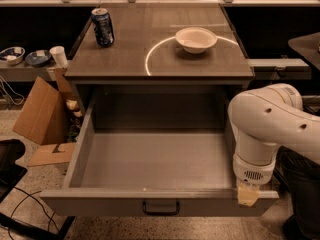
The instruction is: Open top drawer
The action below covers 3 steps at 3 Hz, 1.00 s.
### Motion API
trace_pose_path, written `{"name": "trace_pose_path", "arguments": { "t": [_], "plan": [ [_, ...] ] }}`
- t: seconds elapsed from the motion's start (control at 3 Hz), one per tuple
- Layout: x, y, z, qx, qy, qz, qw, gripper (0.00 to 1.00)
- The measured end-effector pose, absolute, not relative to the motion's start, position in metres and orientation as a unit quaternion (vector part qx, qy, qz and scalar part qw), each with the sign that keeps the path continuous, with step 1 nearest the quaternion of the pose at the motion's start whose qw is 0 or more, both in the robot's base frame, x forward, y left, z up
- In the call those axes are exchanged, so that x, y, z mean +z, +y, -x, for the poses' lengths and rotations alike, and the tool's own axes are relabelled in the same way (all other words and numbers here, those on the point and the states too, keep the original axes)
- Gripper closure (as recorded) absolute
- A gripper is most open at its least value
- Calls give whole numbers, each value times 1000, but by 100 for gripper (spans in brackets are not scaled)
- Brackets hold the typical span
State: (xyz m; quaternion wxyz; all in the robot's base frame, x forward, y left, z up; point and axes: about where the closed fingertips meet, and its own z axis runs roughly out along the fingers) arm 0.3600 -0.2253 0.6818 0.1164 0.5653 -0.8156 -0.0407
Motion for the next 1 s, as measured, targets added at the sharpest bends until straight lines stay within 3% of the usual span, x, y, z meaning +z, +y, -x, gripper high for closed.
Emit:
{"name": "trace_pose_path", "arguments": {
  "t": [0.67, 1.0],
  "plan": [
    [682, -225, -360, -41, -816, -565, 116, 36],
    [727, -244, -362, -21, -818, -566, 102, 5]
  ]
}}
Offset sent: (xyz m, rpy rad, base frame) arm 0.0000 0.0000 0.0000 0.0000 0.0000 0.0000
